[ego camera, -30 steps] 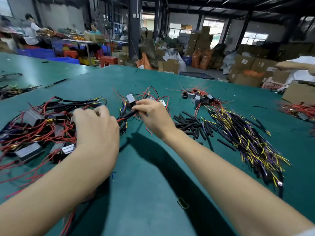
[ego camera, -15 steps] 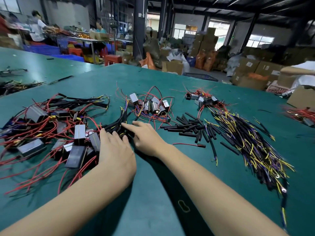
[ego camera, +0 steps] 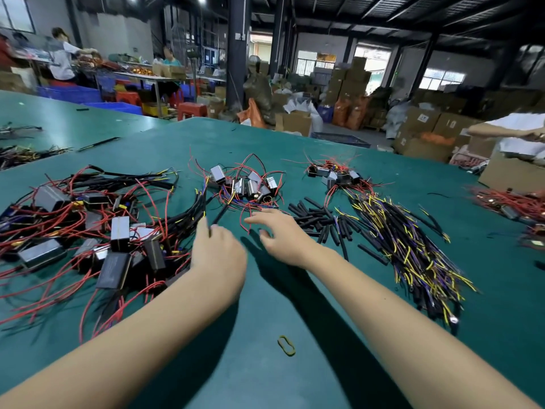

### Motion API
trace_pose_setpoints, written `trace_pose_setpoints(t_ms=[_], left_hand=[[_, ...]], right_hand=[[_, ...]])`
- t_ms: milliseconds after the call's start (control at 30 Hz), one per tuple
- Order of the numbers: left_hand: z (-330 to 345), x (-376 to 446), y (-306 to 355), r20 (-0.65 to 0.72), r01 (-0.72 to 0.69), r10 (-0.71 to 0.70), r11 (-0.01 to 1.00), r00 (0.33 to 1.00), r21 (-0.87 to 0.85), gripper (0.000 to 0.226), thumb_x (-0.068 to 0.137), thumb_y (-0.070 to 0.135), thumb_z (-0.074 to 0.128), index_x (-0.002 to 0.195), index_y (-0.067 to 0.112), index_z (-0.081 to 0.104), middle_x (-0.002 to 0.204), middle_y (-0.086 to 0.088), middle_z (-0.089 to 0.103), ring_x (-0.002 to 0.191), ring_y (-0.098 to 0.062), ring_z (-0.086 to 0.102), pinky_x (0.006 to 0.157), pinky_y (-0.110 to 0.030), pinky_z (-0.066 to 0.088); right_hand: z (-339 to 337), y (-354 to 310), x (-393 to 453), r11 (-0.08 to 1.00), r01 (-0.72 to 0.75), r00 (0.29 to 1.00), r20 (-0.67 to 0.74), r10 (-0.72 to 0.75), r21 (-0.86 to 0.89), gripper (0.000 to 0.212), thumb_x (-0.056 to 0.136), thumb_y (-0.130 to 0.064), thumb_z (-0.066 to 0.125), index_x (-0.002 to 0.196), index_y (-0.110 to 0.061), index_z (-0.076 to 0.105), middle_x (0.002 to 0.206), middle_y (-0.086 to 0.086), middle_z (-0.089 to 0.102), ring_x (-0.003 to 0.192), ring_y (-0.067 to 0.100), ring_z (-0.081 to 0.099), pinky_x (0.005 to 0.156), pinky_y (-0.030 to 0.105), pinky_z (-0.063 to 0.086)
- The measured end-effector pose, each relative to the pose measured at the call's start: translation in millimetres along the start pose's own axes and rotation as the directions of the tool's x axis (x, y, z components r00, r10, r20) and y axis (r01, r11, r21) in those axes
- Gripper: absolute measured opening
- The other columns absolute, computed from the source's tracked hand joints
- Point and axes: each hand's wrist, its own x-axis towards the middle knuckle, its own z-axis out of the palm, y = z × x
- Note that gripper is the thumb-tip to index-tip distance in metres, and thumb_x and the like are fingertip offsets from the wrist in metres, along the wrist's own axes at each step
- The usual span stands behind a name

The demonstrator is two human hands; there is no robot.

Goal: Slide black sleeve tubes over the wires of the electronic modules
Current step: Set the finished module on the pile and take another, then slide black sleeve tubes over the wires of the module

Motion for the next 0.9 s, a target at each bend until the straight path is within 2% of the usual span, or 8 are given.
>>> trace_pose_setpoints(t_ms=[67,133,233,333,433,667,767,900], left_hand=[[-8.0,17.4,16.7,-0.134,-0.013,-0.038,0.932,0.99,-0.362,0.037,0.094,0.025,0.044,0.127,0.008,0.044,0.129,-0.013,0.047,0.124,-0.029,0.041,0.103,-0.04,0.032],[-13.7,34.1,35.7,-0.207,-0.022,-0.2,0.667,0.958,-0.745,0.025,0.089,0.012,0.049,0.114,0.005,0.048,0.119,-0.016,0.051,0.114,-0.031,0.045,0.091,-0.035,0.035],[-10.3,54.6,56.1,-0.214,-0.104,-0.391,0.284,0.895,-0.953,0.016,0.082,-0.005,0.045,0.08,0.01,0.044,0.09,-0.019,0.057,0.081,-0.032,0.044,0.07,-0.037,0.03],[5.1,62.9,64.6,-0.258,-0.183,-0.398,0.218,0.88,-0.959,0.038,0.078,-0.01,0.044,0.061,0.018,0.026,0.06,-0.004,0.037,0.068,-0.026,0.029,0.059,-0.034,0.021],[21.6,65.1,61.5,-0.269,-0.195,-0.423,0.211,0.865,-0.958,0.042,0.075,-0.013,0.044,0.059,0.019,0.021,0.055,0.001,0.026,0.062,-0.024,0.022,0.056,-0.034,0.013],[29.2,65.7,56.0,-0.239,-0.167,-0.503,0.183,0.83,-0.969,0.042,0.073,-0.008,0.044,0.055,0.019,0.018,0.053,0.003,0.018,0.06,-0.02,0.015,0.051,-0.034,0.015],[31.5,68.3,55.8,-0.204,-0.19,-0.564,0.084,0.8,-0.978,0.048,0.073,-0.007,0.047,0.054,0.021,0.014,0.053,0.005,0.013,0.059,-0.013,0.012,0.051,-0.031,0.011],[34.2,75.3,53.7,-0.09,-0.182,-0.644,-0.078,0.76,-0.98,0.046,0.073,-0.005,0.048,0.056,0.022,0.015,0.058,0.002,0.013,0.06,-0.013,0.012,0.054,-0.031,0.008]], right_hand=[[-11.9,4.8,-9.5,1.0,-0.026,0.999,-0.02,0.026,-0.014,0.037,0.084,0.0,0.046,0.114,-0.012,0.066,0.12,0.009,0.063,0.121,0.028,0.048,0.102,0.043,0.037],[-23.3,10.0,-20.0,0.997,-0.075,0.995,-0.07,0.075,0.004,0.033,0.08,-0.001,0.046,0.102,-0.012,0.068,0.106,0.01,0.068,0.107,0.032,0.055,0.094,0.044,0.043],[-40.6,22.5,-38.4,0.983,-0.184,0.97,-0.162,0.179,-0.021,0.037,0.088,-0.006,0.047,0.119,-0.012,0.065,0.12,0.01,0.065,0.117,0.029,0.053,0.101,0.041,0.039],[-57.8,40.4,-56.7,0.965,-0.26,0.942,-0.209,0.263,0.042,0.035,0.09,-0.007,0.048,0.121,-0.01,0.064,0.118,0.009,0.066,0.109,0.022,0.057,0.098,0.025,0.039],[-64.6,56.0,-57.3,0.927,-0.346,0.906,-0.204,0.371,0.148,0.033,0.092,-0.007,0.047,0.119,-0.01,0.065,0.101,0.006,0.067,0.078,0.01,0.056,0.065,0.007,0.035],[-47.7,56.1,13.8,0.876,-0.409,0.874,-0.167,0.457,0.256,0.031,0.091,-0.01,0.047,0.116,-0.008,0.066,0.116,0.009,0.067,0.1,0.017,0.059,0.083,0.014,0.036],[-40.8,56.0,55.9,0.82,-0.433,0.836,-0.172,0.52,0.374,0.03,0.09,-0.009,0.048,0.113,-0.007,0.067,0.115,0.01,0.067,0.108,0.022,0.058,0.081,0.016,0.035],[-35.2,71.9,108.4,0.57,-0.473,0.719,-0.079,0.69,0.672,0.038,0.092,-0.01,0.048,0.129,-0.003,0.051,0.113,0.009,0.052,0.098,0.02,0.048,0.081,0.03,0.041]])
